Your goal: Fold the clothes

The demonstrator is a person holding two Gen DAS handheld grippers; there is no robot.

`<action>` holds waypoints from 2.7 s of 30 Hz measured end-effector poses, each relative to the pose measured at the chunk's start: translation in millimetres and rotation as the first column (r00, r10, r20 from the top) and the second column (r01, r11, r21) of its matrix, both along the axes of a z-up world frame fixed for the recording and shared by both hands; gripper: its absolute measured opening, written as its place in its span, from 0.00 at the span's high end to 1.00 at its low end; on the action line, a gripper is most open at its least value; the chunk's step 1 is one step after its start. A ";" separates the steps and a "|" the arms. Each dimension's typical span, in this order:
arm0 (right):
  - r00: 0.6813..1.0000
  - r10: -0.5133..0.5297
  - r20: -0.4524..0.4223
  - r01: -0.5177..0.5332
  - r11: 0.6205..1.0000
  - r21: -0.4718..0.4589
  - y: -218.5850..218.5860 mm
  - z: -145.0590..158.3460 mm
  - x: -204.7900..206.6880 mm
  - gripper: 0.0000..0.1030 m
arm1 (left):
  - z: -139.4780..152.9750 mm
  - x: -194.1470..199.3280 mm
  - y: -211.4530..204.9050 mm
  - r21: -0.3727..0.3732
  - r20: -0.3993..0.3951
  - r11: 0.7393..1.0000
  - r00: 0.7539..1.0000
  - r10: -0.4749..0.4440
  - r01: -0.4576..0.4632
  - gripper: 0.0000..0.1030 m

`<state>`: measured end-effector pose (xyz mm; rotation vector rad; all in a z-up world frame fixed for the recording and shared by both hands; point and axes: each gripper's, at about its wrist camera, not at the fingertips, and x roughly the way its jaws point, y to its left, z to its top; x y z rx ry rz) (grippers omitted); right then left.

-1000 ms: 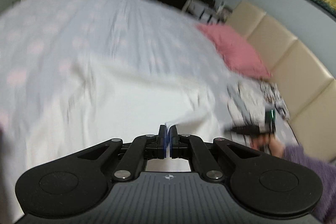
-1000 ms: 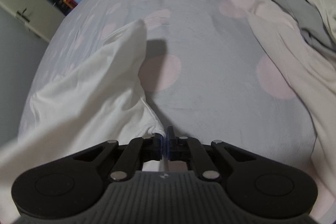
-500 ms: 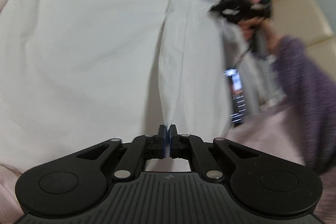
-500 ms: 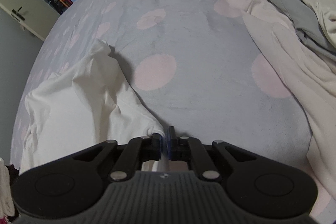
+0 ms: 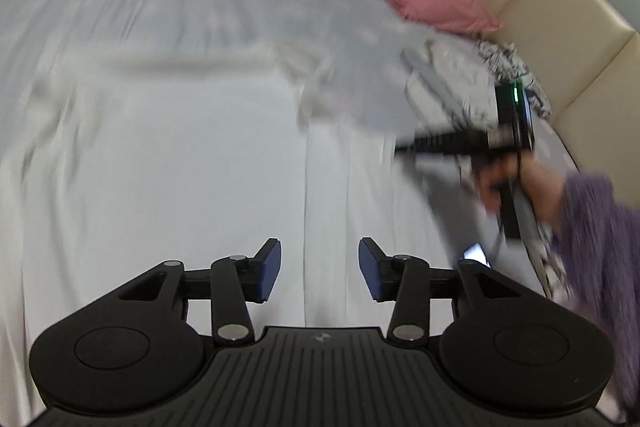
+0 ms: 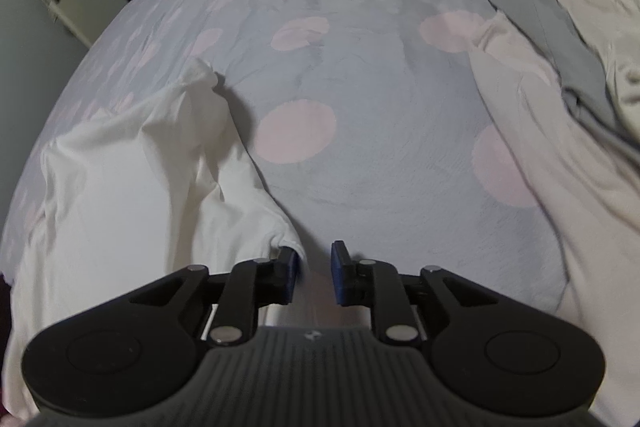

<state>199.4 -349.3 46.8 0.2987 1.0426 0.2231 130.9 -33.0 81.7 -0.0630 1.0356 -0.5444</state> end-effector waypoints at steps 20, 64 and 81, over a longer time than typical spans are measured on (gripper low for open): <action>0.946 0.304 0.109 -0.278 0.938 -0.207 15.5 6.7 -26.4 0.78 | -79.5 221.5 -135.1 0.005 -0.053 0.995 0.993 -0.103 0.103 0.48; 0.973 0.208 0.096 -0.189 0.966 -0.178 6.3 35.7 -38.0 0.95 | -73.1 220.9 -74.6 0.035 -0.001 0.999 1.000 0.000 0.000 0.54; 0.962 0.272 0.016 -0.256 0.921 -0.295 4.4 32.3 -140.4 0.57 | -61.1 -1.6 -25.3 0.030 -0.030 0.997 0.997 -0.069 0.070 0.54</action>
